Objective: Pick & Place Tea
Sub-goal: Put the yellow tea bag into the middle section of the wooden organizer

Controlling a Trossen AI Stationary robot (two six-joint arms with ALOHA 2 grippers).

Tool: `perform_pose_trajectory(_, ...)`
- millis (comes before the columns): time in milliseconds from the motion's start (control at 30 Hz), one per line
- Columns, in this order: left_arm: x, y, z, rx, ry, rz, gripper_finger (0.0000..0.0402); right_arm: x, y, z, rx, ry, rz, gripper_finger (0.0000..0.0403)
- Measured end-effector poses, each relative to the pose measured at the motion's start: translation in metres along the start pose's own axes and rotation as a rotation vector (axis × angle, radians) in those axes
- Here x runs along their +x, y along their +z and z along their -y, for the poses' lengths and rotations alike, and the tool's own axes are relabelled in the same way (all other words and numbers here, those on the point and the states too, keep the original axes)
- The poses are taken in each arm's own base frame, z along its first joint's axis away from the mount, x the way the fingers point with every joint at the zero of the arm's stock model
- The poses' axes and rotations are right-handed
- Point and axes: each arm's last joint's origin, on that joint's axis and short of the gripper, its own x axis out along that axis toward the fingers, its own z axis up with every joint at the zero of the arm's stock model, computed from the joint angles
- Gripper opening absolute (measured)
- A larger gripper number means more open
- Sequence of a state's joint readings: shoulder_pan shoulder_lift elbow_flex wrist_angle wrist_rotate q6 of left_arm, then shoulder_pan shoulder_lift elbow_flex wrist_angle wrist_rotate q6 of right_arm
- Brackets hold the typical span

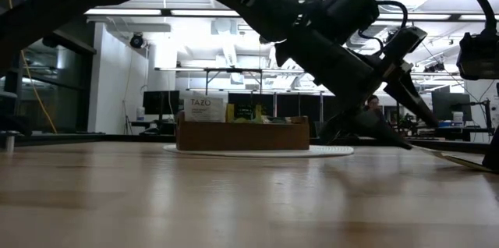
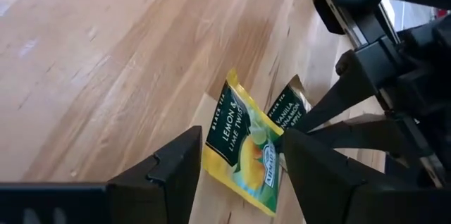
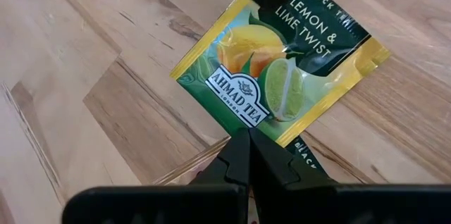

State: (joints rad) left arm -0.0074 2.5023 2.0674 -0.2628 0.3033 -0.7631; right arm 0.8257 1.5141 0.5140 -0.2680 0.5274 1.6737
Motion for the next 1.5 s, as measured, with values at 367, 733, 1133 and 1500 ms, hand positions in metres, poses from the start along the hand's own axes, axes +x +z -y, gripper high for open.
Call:
perform_pose_trajectory(367,0.001,-0.004,0.001,-0.005,0.004,-0.022,0.0157,0.0,0.0,0.0,0.0,0.0,0.0,0.0)
perform_pose_trajectory(733,0.003,-0.01,0.005,0.005,0.013,-0.036,0.0121,0.0,0.0,0.0,-0.007,0.0,0.0,0.0)
perform_pose_trajectory(1133,0.003,-0.012,0.0,0.064,0.092,-0.04,0.0005,0.0,0.0,0.0,-0.014,0.001,0.0,0.0)
perform_pose_trajectory(1500,0.003,-0.012,0.0,0.127,0.105,-0.027,0.0001,0.0,0.0,-0.001,-0.015,0.009,0.005,0.0)
